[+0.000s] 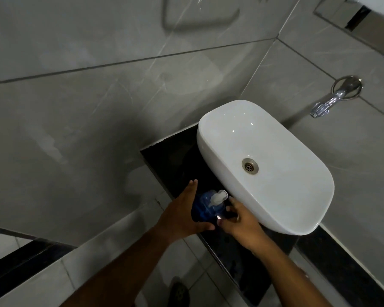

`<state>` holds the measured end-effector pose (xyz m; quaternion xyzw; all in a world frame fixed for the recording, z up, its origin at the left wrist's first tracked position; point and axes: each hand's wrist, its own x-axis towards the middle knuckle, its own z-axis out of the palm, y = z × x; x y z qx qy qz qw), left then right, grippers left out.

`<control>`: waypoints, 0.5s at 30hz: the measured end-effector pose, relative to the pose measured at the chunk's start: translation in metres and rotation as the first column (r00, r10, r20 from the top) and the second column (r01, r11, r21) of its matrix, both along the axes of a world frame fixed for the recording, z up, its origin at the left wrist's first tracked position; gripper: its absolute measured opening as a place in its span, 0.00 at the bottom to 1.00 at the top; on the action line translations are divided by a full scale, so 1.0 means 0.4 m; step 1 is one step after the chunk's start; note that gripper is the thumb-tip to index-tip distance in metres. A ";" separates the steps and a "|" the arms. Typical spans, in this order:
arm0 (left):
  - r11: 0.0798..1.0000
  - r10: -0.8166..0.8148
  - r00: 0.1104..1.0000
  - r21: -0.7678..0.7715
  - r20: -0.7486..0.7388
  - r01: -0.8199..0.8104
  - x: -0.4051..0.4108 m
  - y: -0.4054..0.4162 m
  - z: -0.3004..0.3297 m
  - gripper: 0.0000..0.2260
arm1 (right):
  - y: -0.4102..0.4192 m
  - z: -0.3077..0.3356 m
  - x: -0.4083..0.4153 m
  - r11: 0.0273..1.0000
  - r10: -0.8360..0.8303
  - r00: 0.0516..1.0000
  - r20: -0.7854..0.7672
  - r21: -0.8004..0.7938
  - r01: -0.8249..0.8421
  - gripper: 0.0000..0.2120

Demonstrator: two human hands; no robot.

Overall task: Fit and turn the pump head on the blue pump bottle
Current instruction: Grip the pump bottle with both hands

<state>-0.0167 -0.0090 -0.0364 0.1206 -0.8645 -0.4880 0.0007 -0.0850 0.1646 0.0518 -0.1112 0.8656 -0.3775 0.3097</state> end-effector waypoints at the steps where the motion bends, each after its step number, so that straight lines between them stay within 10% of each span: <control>1: 0.999 0.015 1.000 0.043 0.010 -0.015 0.004 -0.001 -0.003 0.52 | -0.007 -0.015 0.006 0.999 -0.009 1.000 -0.017 -0.042 0.008 0.34; 6: 0.949 0.113 0.993 0.293 0.018 -0.114 0.011 -0.005 0.001 0.29 | -0.060 -0.058 0.018 0.992 -0.063 0.992 -0.109 -0.116 0.050 0.23; 15: 0.886 0.289 0.951 0.347 0.105 -0.308 -0.054 -0.195 0.043 0.27 | -0.295 -0.089 -0.083 0.992 0.114 0.954 -0.276 -0.027 -0.126 0.14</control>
